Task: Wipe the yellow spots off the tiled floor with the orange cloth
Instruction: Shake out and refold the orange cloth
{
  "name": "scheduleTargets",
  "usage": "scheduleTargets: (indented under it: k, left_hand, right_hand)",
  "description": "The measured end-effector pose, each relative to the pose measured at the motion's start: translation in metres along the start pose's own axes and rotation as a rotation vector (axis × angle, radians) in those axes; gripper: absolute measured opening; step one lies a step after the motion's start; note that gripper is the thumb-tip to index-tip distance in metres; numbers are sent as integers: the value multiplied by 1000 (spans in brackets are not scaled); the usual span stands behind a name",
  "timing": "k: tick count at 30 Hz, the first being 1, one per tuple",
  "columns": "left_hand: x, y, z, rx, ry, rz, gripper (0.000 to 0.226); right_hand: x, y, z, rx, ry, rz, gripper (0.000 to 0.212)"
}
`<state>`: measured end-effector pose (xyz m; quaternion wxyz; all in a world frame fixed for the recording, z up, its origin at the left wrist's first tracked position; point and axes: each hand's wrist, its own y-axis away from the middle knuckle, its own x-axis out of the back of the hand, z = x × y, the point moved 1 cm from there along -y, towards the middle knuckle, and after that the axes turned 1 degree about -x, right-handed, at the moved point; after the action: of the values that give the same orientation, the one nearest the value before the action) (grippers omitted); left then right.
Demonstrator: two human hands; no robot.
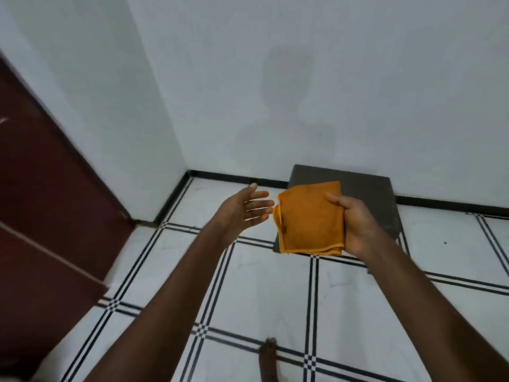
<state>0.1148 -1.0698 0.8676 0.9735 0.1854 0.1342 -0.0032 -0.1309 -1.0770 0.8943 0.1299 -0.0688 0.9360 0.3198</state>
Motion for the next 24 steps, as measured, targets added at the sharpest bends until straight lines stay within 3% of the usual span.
scheduleTargets:
  k: [3,8,14,24]
  left_hand:
    - [-15,-93,14,54,5,-36,46]
    - [-35,-220,28,141,8,-78,46]
    - [-63,-354,20,232,-20,-36,43]
    - [-86,-562,-77,374,-53,150,41]
  right_hand:
    - [26,-59,-38,-25,-58,68,34]
    - [74,-152,-89,-65,-110,130,48]
    - [132,-265,-137,-100,-153,133,53]
    - [235,-489,-143,-281,-142,139,50]
